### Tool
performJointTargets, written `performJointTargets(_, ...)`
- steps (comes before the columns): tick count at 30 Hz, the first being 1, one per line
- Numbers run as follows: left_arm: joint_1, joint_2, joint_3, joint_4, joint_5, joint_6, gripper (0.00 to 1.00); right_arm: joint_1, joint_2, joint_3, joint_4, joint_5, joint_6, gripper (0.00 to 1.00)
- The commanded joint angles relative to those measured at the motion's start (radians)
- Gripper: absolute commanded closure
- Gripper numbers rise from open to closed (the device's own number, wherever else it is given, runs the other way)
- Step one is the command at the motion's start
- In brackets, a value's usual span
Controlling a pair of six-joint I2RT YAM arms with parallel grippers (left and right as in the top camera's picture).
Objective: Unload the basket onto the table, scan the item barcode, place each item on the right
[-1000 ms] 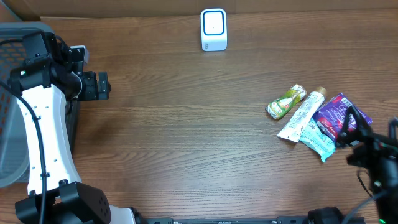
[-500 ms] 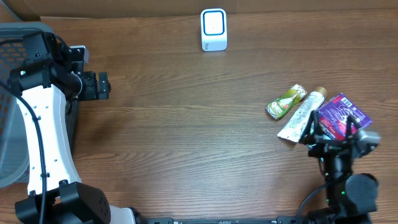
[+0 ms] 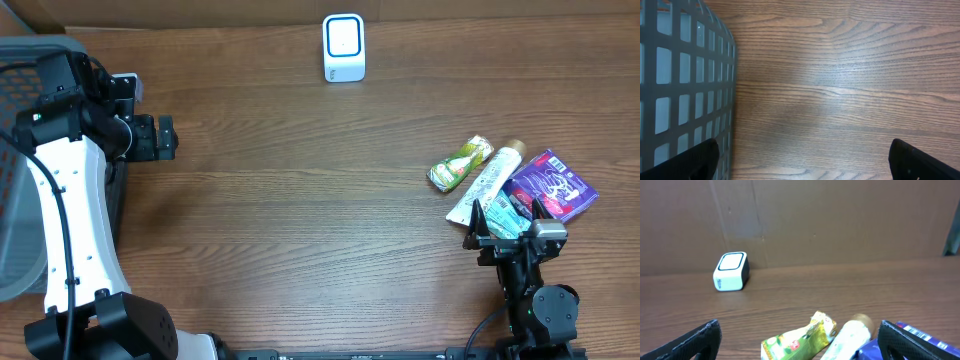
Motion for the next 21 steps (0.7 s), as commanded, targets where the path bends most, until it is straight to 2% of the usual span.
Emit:
performJointTargets(1,0.004,-0.011,-0.005,0.0,0.003,0.026,0.0,-0.007,-0.013,-0.01,0.008,-0.001,-0.082,0.0)
performJointTargets(21,0.004,-0.011,-0.005,0.0,0.003,0.026,0.0,-0.007,-0.013,-0.011,0.012,-0.012,-0.083,0.0)
